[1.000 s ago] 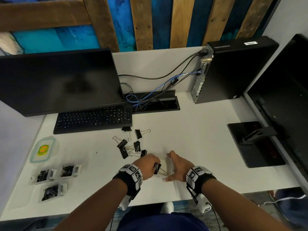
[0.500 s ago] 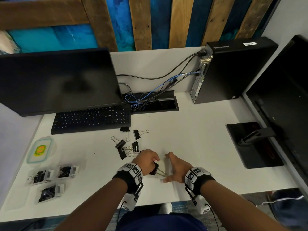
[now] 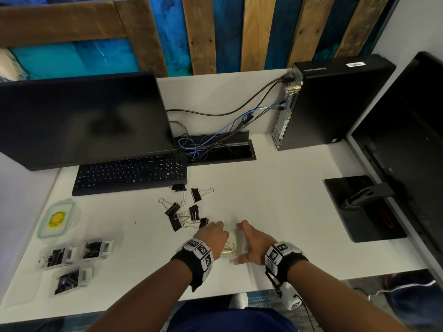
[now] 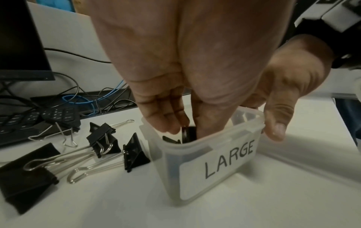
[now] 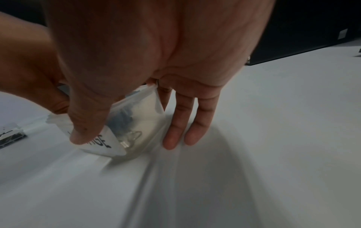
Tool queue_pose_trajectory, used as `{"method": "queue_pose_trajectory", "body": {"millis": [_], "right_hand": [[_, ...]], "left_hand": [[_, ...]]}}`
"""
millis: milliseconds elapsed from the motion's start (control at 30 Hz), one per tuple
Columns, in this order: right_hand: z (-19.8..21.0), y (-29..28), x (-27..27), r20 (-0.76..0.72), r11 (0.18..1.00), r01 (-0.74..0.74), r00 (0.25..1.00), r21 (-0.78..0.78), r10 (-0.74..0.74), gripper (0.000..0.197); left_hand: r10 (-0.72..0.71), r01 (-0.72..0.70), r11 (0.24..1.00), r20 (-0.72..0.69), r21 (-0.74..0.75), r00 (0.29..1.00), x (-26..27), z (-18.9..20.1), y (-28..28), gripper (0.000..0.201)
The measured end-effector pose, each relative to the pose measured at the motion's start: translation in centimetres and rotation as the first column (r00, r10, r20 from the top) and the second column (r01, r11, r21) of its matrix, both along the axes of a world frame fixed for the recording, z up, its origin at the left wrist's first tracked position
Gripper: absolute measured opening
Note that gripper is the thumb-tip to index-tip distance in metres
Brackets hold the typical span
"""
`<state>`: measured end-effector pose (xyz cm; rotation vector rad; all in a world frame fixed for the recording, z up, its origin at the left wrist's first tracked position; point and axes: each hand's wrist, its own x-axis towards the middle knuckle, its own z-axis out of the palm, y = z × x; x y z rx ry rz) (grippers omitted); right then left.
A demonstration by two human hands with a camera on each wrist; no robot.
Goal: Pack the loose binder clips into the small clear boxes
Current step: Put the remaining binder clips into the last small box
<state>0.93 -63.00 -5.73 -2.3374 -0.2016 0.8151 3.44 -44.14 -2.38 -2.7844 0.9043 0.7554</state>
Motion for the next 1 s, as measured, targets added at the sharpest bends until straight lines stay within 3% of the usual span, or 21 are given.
{"method": "queue_pose_trajectory", "body": {"millis": [267, 400, 567, 700, 867, 1000], "right_hand": [[0.1, 0.1, -0.1, -0.001, 1.000, 0.015, 1.000, -0.019, -0.015, 0.098], [0.3, 0.2, -0.1, 0.005, 1.000, 0.001, 1.000, -0.027, -0.001, 0.096], [0.7, 0.2, 0.0, 0.021, 0.999, -0.023, 1.000, -0.026, 0.023, 0.094], [0.7, 0.2, 0.0, 0.022, 0.999, -0.027, 0.999, -0.029, 0.028, 0.093], [0.7, 0.4, -0.1, 0.009, 0.999, -0.022, 1.000, -0.025, 0.022, 0.095], [0.9, 0.6, 0.0, 0.007, 0.999, -0.025, 1.000, -0.021, 0.025, 0.091]], "left_hand": [[0.222, -0.228, 0.935, -0.055, -0.272, 0.974, 0.5, 0.9, 1.1, 0.017], [0.209, -0.208, 0.939, -0.027, -0.274, 0.978, 0.5, 0.7, 0.9, 0.020], [0.114, -0.156, 0.943, -0.156, -0.293, 0.981, 0.0, -1.3, 1.4, 0.022], [0.138, -0.200, 0.914, -0.194, -0.352, 0.971, -0.3, -1.5, 2.9, 0.031], [0.190, -0.227, 0.922, -0.146, -0.313, 0.971, -0.5, -0.9, 2.7, 0.030], [0.133, -0.146, 0.982, -0.113, -0.119, 0.985, -0.5, -1.0, 1.6, 0.025]]}}
